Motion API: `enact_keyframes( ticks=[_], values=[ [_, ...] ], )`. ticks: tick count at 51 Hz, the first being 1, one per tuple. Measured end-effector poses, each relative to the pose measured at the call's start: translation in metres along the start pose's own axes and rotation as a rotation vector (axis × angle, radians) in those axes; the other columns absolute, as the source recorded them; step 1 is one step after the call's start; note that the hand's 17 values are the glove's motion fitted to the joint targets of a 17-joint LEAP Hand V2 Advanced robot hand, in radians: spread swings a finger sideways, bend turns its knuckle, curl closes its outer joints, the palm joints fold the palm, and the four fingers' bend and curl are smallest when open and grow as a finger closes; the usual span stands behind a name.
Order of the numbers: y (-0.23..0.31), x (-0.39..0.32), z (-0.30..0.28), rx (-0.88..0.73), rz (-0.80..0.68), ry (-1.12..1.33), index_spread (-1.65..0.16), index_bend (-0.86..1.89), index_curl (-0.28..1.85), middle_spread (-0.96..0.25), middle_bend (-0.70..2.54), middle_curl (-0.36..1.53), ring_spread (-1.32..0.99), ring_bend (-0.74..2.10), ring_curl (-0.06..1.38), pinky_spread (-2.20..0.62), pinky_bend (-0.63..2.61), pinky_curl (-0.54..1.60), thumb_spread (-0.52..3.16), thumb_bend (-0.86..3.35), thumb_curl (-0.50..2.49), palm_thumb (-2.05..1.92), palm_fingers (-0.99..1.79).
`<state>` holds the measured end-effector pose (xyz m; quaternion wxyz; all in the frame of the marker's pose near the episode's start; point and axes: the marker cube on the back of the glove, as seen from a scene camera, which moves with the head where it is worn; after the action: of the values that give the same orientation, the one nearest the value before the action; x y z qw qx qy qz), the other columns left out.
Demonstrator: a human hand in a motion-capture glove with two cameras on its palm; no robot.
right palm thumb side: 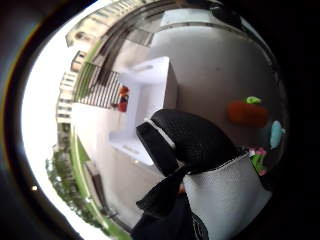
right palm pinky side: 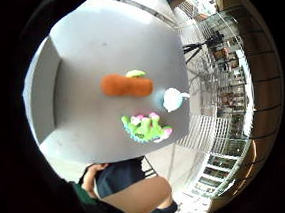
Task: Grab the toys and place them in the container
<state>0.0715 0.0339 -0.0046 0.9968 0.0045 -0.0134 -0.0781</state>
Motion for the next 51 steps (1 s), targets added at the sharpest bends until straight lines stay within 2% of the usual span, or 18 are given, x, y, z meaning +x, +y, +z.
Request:
enact_keyframes(
  ticks=[3,14,24,38,47,51],
  values=[
    [0.01,0.031,0.009,-0.002,0.106,0.05,-0.17,0.15,0.21,-0.07,0.26,0.22,-0.14,0.24,0.12,-0.02,0.53,0.24,1.16,-0.04,0.12,-0.05,0.08],
    [0.077,0.103,0.055,-0.058,0.191,0.035,-0.22,0.18,0.25,-0.08,0.34,0.28,-0.14,0.29,0.16,0.01,0.45,0.24,1.18,-0.05,0.14,-0.06,0.06],
    [0.131,0.132,0.104,-0.056,0.282,-0.032,-0.25,0.19,0.29,-0.09,0.36,0.32,-0.12,0.27,0.18,0.02,0.4,0.25,1.18,-0.05,0.15,-0.07,0.03],
    [0.177,0.172,0.182,-0.169,0.363,-0.097,-0.27,0.19,0.34,-0.09,0.38,0.35,-0.1,0.25,0.2,0.04,0.35,0.27,1.17,-0.05,0.17,-0.06,0.02],
    [0.199,0.181,0.221,-0.237,0.4,-0.117,-0.28,0.16,0.35,-0.11,0.51,0.39,-0.09,0.25,0.2,0.06,0.31,0.27,1.22,0.01,0.2,0.05,0.15],
    [0.201,0.186,0.234,-0.261,0.403,-0.133,-0.28,0.09,0.32,-0.12,0.59,0.42,-0.1,0.3,0.22,0.07,0.43,0.3,1.28,0.08,0.24,0.17,0.27]
  ],
)
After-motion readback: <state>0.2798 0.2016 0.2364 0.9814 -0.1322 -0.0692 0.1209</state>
